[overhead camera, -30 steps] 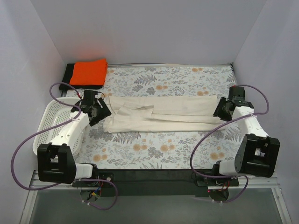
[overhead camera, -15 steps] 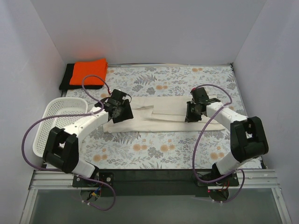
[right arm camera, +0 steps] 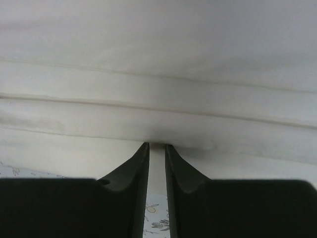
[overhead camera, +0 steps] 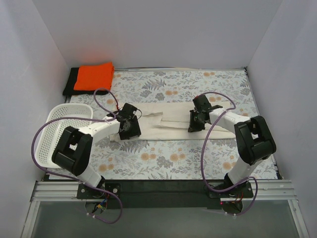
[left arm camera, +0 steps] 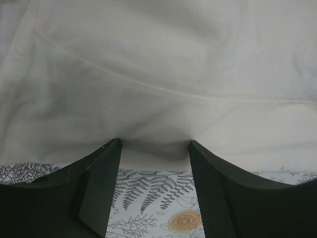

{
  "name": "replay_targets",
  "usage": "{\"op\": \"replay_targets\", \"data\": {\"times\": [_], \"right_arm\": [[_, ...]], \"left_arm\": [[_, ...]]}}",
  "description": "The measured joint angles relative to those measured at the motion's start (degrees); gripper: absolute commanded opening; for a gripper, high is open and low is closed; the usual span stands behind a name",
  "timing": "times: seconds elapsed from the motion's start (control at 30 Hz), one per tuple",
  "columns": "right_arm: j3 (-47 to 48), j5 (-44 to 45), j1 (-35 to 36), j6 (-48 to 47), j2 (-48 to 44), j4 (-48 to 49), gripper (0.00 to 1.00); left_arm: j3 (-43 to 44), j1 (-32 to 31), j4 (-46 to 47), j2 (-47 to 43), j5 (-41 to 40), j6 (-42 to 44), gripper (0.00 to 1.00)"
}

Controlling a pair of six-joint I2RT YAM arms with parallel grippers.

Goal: Fold and stack the t-shirts
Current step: Fold the tshirt

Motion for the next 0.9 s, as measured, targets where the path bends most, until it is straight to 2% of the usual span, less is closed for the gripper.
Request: {"op": "replay_targets", "data": {"times": [0.37,0.57,0.73,0.83,0.9], "right_arm": [[6.29,6.80,-0.02,-2.58,3.28,0.20,0.31],[13.57,11.87,-0.48,-7.72,8.63,1.03,0.32],[14.80,12.90,-3.19,-11.72,8.98,0.87,0.33],[14.78,11.65,-5.42,-14.29,6.75,-0.13,0.42],[14.40,9.88,-7.15,-15.08,4.50,-0.50,0.44]], "left_arm": [[-0.92,0.00,1.22,0.02,-0.57,-0.35,0.54],[-1.36,0.00,1.64,-0.35,-0.57,-0.33,0.54],[-1.36,0.00,1.55,-0.48,-0.61,-0.46,0.55],[-1.36,0.00,1.36,-0.68,-0.74,-0.79,0.57],[-1.31,0.00,0.94,-0.92,-0.98,-0.94,0.58]]}}
